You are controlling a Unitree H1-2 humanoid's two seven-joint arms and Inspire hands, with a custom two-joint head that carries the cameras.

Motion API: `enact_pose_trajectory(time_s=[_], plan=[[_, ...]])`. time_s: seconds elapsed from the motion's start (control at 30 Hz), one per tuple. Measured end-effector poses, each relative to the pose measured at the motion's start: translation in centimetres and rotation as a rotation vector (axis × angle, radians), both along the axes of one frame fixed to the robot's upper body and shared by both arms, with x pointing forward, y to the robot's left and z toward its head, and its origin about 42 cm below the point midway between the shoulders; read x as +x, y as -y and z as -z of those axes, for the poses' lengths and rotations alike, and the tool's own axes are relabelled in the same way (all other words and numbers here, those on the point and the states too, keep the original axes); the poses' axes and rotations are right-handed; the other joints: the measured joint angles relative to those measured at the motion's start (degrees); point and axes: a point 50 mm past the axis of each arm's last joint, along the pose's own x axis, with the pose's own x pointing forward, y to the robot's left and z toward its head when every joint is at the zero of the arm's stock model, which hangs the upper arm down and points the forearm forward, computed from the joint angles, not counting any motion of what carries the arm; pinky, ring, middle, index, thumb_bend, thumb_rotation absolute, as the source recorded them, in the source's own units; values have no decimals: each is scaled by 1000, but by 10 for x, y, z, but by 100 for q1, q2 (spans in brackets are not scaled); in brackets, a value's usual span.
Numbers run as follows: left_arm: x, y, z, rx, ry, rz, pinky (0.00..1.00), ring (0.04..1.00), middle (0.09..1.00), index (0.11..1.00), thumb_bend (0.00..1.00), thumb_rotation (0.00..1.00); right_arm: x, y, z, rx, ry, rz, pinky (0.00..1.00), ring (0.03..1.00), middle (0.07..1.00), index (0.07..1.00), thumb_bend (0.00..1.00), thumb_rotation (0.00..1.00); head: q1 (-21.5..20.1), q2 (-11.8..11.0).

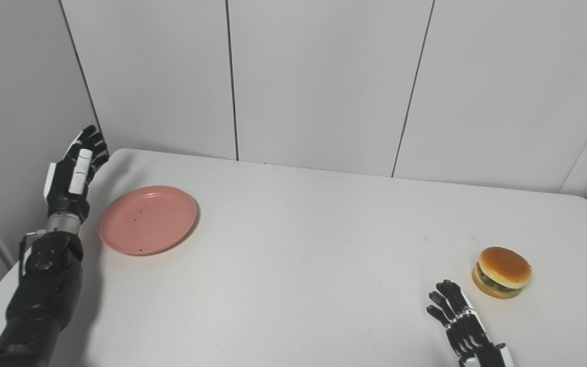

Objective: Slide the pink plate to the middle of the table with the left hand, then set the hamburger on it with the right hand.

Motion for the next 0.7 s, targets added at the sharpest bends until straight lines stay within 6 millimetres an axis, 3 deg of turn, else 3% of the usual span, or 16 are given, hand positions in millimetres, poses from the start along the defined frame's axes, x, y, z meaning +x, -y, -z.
enact_pose_trajectory(time_s=[0.17, 0.33, 0.47, 0.57, 0.7], plan=[[-4, -9, 17, 5, -83, -12, 852, 866, 881, 838, 853, 798, 0, 0, 0, -2, 0, 0, 867, 895, 918, 908, 952, 937, -9, 18], [-10, -19, 29, 35, -160, -30, 804, 846, 867, 816, 855, 785, 0, 0, 0, -5, 0, -1, 870, 897, 919, 908, 953, 932, -26, 18], [-13, -23, 33, 30, -180, -55, 865, 855, 870, 828, 789, 805, 0, 0, 0, -7, -1, 0, 869, 897, 918, 908, 945, 935, -35, 26], [-14, -24, 36, 22, -189, -54, 870, 864, 881, 834, 815, 774, 0, 0, 0, -8, -1, -1, 872, 897, 918, 907, 942, 933, -53, 35], [-16, -22, 46, 13, -221, -40, 866, 910, 920, 874, 825, 820, 0, 0, 0, -9, -1, -1, 868, 898, 919, 907, 939, 934, -70, 62]])
